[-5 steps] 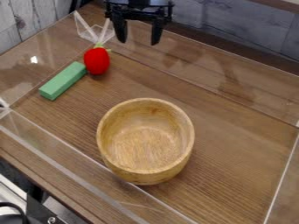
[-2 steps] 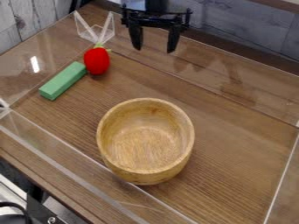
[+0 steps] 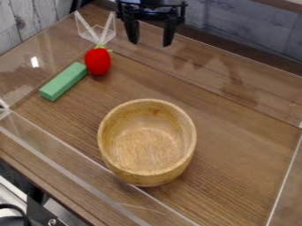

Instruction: Move the red fruit to the left

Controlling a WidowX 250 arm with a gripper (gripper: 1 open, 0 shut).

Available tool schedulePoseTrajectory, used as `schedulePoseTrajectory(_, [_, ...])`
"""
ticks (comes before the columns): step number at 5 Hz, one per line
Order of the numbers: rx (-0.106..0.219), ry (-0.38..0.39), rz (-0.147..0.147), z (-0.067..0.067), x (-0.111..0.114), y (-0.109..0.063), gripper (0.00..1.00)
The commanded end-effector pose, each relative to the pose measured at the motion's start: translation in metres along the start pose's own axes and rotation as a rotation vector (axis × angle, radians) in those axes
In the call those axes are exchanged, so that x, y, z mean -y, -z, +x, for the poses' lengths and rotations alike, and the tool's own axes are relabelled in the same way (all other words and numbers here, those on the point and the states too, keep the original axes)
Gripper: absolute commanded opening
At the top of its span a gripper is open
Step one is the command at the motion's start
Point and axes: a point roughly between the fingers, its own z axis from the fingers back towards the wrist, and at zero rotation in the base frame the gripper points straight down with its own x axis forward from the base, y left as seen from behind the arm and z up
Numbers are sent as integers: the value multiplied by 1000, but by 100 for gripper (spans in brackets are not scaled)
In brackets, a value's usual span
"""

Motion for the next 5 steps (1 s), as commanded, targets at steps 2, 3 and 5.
schedulePoseTrajectory(2, [91,-22,-22,5,-10,-17,100])
schedulePoseTrajectory(3, [89,-26,-32,-2,-7,-23,100])
schedulePoseTrajectory(5, [82,21,-52,-16,6,-38,100])
